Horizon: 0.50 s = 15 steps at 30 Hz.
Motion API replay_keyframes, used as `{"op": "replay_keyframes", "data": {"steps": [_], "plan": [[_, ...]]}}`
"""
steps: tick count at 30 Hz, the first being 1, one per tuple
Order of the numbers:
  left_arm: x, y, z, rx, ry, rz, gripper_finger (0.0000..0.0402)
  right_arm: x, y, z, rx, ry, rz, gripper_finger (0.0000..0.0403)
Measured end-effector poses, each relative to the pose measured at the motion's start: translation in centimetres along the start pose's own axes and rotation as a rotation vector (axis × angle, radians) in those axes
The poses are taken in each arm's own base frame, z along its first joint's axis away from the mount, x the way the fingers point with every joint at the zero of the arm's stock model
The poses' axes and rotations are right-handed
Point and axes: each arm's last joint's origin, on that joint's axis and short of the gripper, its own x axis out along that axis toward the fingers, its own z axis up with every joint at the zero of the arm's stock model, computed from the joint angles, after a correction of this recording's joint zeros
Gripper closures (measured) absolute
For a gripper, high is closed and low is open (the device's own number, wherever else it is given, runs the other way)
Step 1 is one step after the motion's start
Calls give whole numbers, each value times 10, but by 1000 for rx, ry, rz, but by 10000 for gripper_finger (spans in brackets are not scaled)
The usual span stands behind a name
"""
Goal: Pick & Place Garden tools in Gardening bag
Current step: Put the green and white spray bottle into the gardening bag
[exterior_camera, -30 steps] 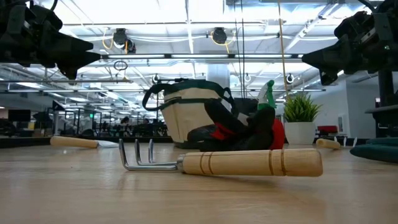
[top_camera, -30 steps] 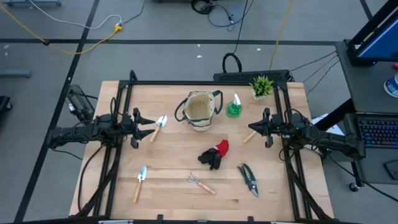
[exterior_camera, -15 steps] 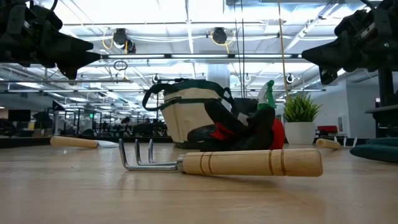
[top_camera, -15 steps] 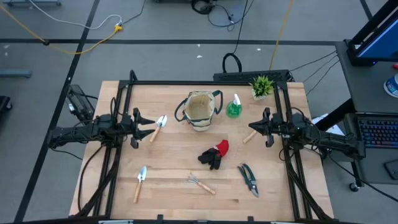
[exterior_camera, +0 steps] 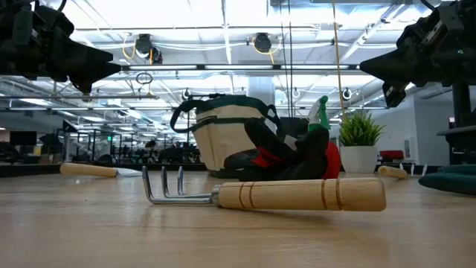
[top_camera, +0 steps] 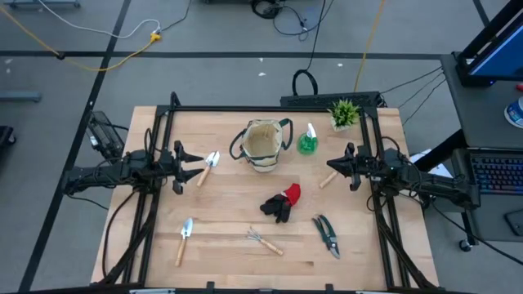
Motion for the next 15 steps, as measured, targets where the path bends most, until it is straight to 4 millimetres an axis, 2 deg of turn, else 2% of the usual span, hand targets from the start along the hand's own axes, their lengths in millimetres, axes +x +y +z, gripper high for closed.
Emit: {"op": "replay_keyframes", "data": {"steps": [7,15], "plan": [[0,0,0,-5,0,0,201,0,0,2,-22,-24,-9,396],[0,0,0,-6,0,0,201,-2,6,16,-53,-183,20,396]]}}
